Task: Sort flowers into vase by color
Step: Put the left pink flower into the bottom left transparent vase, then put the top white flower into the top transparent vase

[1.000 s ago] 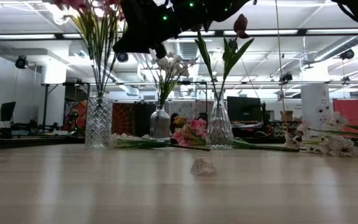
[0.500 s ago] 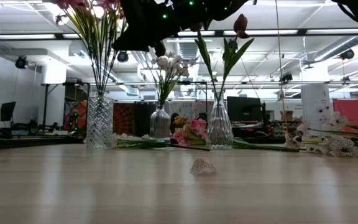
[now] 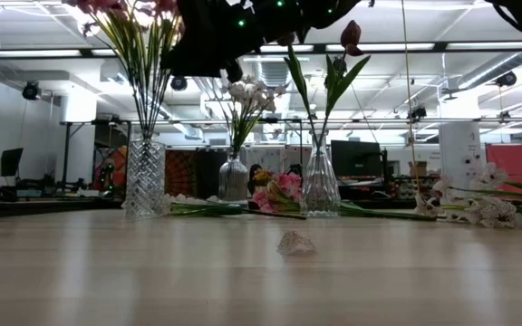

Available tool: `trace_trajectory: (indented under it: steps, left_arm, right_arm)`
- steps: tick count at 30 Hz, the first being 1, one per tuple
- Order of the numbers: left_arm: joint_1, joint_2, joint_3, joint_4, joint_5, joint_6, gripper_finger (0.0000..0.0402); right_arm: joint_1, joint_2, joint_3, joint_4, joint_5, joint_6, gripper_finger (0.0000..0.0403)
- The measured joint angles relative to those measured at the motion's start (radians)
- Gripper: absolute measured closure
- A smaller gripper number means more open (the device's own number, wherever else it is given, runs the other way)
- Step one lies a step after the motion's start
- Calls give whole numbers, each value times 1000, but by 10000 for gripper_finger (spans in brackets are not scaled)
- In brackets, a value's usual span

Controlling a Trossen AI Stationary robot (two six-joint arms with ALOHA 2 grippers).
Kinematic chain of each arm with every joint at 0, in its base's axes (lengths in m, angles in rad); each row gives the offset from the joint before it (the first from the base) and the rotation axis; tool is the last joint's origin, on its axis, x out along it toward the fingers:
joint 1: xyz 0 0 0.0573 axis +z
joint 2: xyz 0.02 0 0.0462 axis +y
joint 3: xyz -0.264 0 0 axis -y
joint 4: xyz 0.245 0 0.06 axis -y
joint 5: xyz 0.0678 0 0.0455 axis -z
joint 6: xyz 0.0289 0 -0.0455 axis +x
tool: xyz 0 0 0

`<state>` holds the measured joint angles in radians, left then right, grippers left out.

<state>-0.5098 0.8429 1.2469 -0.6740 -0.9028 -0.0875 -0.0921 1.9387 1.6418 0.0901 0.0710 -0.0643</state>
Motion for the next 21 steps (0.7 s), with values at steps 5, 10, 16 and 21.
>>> trace_trajectory:
  steps: [5, 10, 16, 21]
  left_arm:
    - [0, -1, 0, -7, 0, 0, 246]
    - [0, -5, 0, -31, -5, 0, 246]
    - [-8, -1, 0, -58, -4, -8, 246]
    - [-73, 0, 47, -159, 16, -64, 246]
  right_arm:
    - [0, -40, 0, -53, 0, 1, 218]
    - [0, -73, 1, -115, 0, 1, 207]
    - [7, -121, 1, -216, 0, 5, 211]
    - [33, -192, 1, -343, 0, 2, 211]
